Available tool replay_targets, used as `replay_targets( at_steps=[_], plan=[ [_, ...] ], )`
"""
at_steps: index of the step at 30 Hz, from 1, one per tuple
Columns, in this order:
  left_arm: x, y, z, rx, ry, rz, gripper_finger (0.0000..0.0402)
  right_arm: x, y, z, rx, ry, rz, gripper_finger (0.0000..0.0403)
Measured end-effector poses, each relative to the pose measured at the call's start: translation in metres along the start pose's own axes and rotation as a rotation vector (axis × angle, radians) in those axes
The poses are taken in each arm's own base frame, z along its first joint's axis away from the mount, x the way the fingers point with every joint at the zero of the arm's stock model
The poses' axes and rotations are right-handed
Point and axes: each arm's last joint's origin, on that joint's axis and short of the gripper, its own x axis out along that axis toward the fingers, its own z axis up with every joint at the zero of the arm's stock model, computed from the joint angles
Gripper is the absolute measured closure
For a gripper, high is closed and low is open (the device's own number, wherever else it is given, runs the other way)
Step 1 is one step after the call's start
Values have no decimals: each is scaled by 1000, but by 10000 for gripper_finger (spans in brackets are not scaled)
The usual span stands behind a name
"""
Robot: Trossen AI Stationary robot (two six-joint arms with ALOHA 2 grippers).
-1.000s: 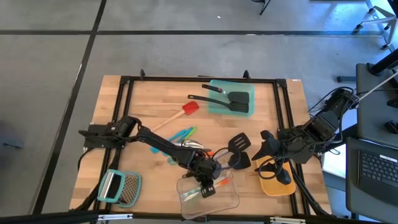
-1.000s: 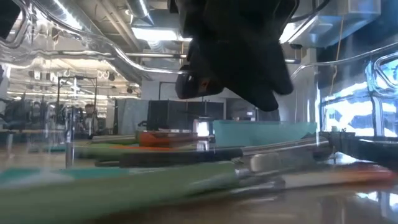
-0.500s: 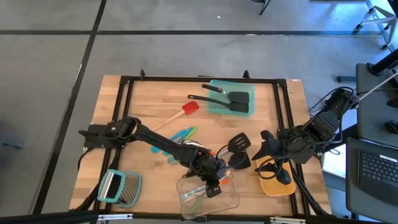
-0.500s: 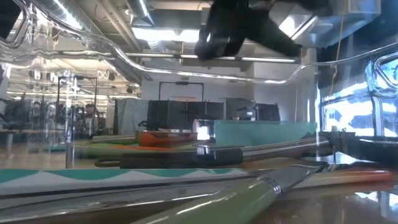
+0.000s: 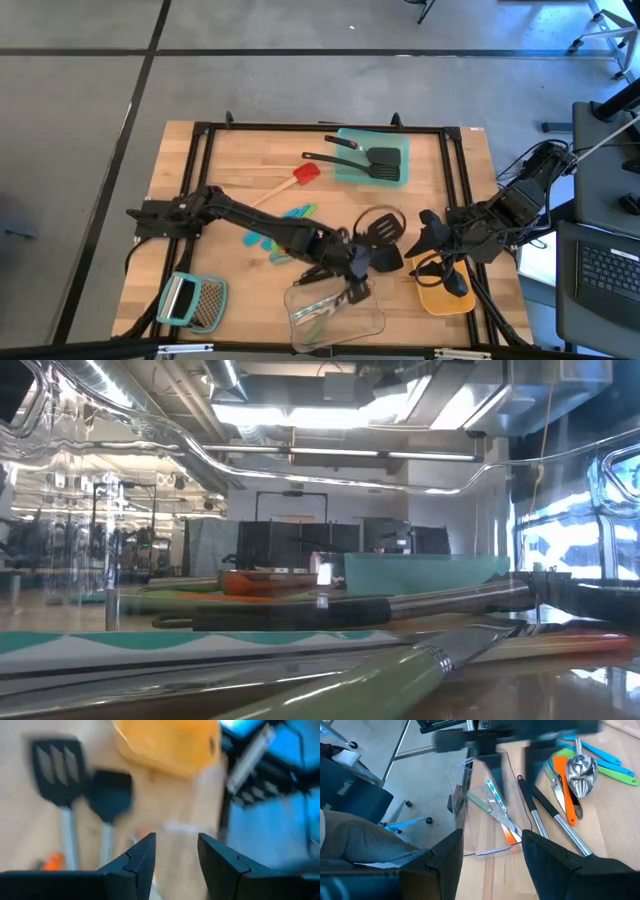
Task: Pick & Place Kitchen Items
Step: Put the spatula into the green bin
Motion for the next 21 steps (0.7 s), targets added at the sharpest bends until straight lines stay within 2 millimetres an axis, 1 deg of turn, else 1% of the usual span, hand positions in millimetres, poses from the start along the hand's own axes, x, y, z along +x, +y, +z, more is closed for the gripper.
replay_targets(
  at_steps=[2,5,8,11,13,17,21],
  plan=[
    [-2,9,6,-10,-25,59,261,0,0,0,1,0,0,200],
    [-3,24,8,-8,2,173,261,0,0,0,6,-1,1,200],
    [-10,37,4,4,73,284,261,0,1,2,4,4,35,200],
    [-13,45,2,17,119,344,261,1,0,6,-20,7,79,200],
    [-14,48,1,33,135,357,261,2,-3,9,-22,3,92,200],
    [-17,50,3,84,143,361,261,5,-13,16,-27,-9,67,200],
    [-11,57,-1,95,173,385,261,13,-27,21,-21,-7,65,200]
  ],
)
